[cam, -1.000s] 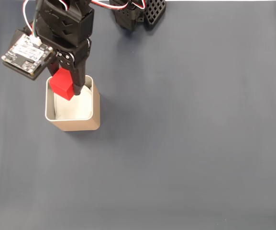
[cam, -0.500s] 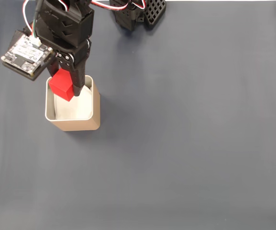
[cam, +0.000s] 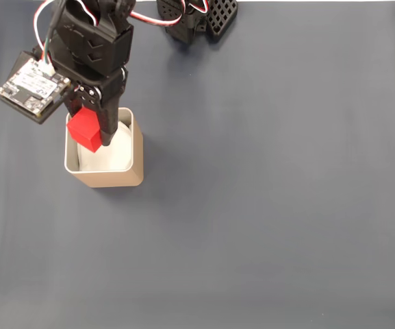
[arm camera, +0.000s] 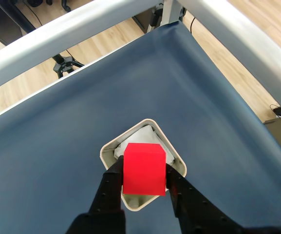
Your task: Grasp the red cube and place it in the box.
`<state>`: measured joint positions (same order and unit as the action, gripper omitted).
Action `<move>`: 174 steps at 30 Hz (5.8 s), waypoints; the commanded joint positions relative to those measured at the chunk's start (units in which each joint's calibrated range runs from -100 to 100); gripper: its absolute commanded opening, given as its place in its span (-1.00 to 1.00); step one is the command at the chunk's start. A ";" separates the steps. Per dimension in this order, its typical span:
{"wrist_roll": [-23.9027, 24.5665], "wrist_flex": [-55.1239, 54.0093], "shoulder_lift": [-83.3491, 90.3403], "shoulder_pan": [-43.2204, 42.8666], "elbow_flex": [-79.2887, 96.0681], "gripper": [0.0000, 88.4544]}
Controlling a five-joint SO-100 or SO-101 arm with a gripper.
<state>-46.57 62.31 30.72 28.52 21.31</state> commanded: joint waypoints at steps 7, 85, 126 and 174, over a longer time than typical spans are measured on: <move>1.03 -2.11 0.83 0.41 -0.07 -0.15; 2.49 -3.09 41.16 -27.00 40.49 -1.00; 2.00 0.84 69.20 -30.62 78.14 -1.00; 2.54 13.15 69.28 -31.11 78.51 -0.98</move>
<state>-43.79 74.17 100.00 -2.37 99.00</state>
